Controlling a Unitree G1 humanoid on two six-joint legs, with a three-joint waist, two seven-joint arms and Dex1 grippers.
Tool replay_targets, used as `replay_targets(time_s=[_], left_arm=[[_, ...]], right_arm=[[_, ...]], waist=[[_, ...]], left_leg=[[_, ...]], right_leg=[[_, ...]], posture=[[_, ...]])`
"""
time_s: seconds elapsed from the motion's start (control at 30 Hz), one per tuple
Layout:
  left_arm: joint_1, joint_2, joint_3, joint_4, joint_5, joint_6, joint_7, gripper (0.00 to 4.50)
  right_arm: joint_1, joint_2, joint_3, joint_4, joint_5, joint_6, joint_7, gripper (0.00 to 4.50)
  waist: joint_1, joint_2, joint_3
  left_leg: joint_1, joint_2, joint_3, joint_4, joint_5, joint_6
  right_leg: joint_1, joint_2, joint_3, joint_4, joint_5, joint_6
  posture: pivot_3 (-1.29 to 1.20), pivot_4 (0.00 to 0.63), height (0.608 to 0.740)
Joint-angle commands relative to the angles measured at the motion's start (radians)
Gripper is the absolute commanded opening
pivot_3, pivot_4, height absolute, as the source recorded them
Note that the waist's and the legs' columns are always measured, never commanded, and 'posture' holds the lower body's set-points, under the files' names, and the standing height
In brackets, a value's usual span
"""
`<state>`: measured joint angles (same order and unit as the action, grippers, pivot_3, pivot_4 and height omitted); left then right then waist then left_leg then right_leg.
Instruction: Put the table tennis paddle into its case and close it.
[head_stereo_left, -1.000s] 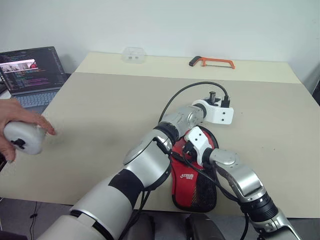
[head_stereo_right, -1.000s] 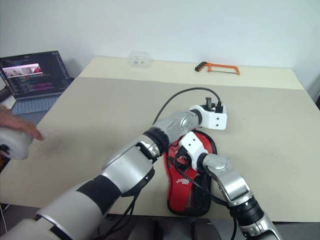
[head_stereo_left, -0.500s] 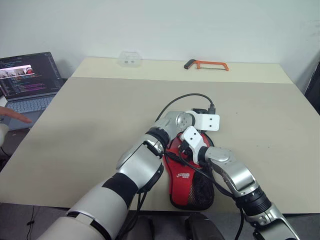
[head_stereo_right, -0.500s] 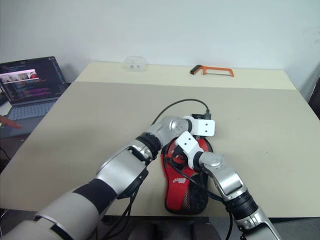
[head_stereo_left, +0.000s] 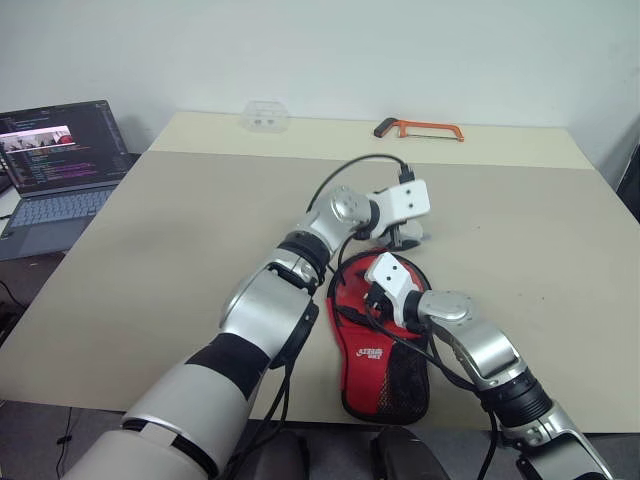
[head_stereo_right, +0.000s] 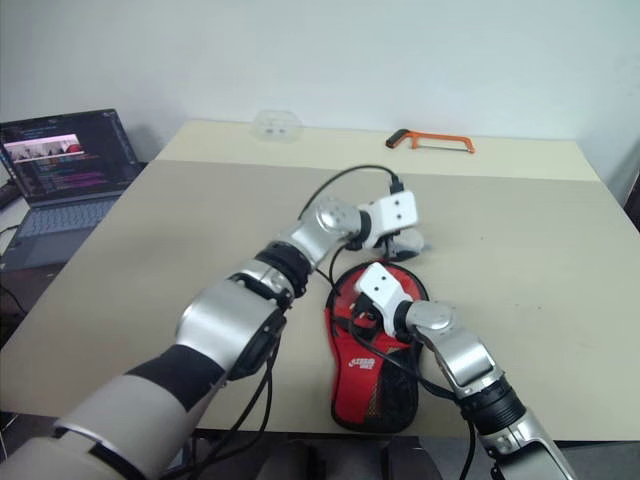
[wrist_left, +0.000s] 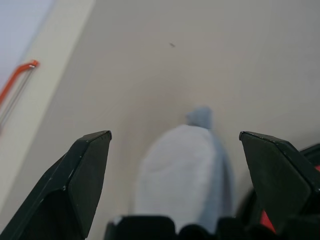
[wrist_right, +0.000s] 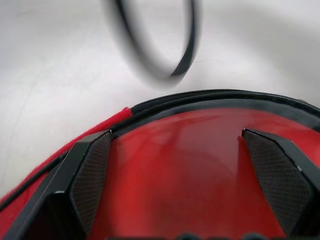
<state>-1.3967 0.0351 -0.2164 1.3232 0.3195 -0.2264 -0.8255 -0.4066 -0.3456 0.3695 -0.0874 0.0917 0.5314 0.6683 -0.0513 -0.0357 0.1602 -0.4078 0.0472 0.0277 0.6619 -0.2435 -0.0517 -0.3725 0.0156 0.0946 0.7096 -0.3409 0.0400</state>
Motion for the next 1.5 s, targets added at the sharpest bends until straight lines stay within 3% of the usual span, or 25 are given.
replay_targets(time_s=[0.03, 0.2, 0.4, 0.6, 0.73, 0.9, 1.1, 1.5], left_arm=[[-0.024, 0.066, 0.052, -0.080, -0.077, 0.009, -0.137, 4.49], [0.036, 0.173, 0.147, -0.219, -0.231, 0.098, -0.343, 4.49], [0.279, 0.306, 0.206, -0.674, -0.448, 0.403, -0.543, 4.49], [0.636, 0.415, 0.213, -1.188, -0.585, 0.687, -0.479, 4.49], [0.766, 0.381, 0.168, -1.326, -0.537, 0.657, -0.323, 4.49], [0.878, 0.268, 0.080, -1.375, -0.481, 0.611, -0.140, 4.49], [0.946, 0.209, -0.029, -1.352, -0.446, 0.580, -0.070, 4.49], [0.938, 0.137, -0.109, -1.197, -0.358, 0.458, 0.053, 4.49]], right_arm=[[0.034, -0.068, -0.010, 0.068, -0.012, 0.018, 0.050, 4.50], [0.057, -0.149, -0.052, 0.093, 0.008, -0.018, 0.124, 4.50], [0.046, -0.185, -0.082, 0.098, 0.053, -0.037, 0.211, 4.50], [0.022, -0.212, -0.106, -0.024, 0.159, 0.026, 0.328, 4.50], [-0.004, -0.283, -0.177, -0.120, 0.237, 0.088, 0.382, 4.50], [-0.071, -0.391, -0.310, -0.196, 0.371, 0.170, 0.448, 4.50], [-0.246, -0.430, -0.337, -0.119, 0.353, 0.143, 0.431, 4.50], [-0.573, -0.219, -0.136, 0.623, 0.005, -0.144, 0.286, 4.50]], waist=[[0.000, 0.000, 0.000], [0.000, 0.000, 0.000], [-0.003, 0.001, 0.000], [-0.005, 0.002, 0.001], [0.015, 0.002, 0.003], [0.026, 0.003, 0.005], [0.014, 0.005, 0.008], [0.022, 0.005, 0.008]], left_leg=[[0.000, 0.000, 0.000, 0.000, 0.000, 0.000], [0.000, 0.000, 0.000, 0.000, 0.000, 0.000], [0.000, 0.002, -0.003, 0.000, 0.000, 0.000], [0.000, 0.003, -0.007, 0.000, 0.000, 0.000], [-0.002, 0.009, -0.010, 0.002, 0.000, 0.000], [-0.005, 0.005, -0.012, 0.003, 0.000, 0.001], [-0.006, 0.001, -0.016, 0.002, -0.001, 0.001], [-0.008, 0.001, -0.015, 0.001, 0.000, 0.001]], right_leg=[[0.000, 0.000, 0.000, 0.000, 0.000, 0.000], [0.000, 0.000, 0.000, 0.000, 0.000, 0.000], [0.001, 0.000, -0.001, -0.001, 0.000, 0.000], [0.000, 0.000, 0.000, 0.000, 0.000, -0.001], [0.001, -0.001, -0.002, 0.000, 0.000, -0.001], [0.001, -0.004, -0.004, -0.002, 0.000, -0.001], [-0.001, -0.001, -0.005, -0.002, 0.000, -0.001], [-0.001, -0.004, -0.006, -0.006, 0.000, -0.002]], posture=[[0.00, 0.150, 0.740], [0.00, 0.150, 0.740], [0.00, 0.150, 0.740], [0.00, 0.150, 0.740], [0.00, 0.150, 0.740], [0.00, 0.150, 0.740], [0.00, 0.150, 0.740], [0.00, 0.150, 0.740]])
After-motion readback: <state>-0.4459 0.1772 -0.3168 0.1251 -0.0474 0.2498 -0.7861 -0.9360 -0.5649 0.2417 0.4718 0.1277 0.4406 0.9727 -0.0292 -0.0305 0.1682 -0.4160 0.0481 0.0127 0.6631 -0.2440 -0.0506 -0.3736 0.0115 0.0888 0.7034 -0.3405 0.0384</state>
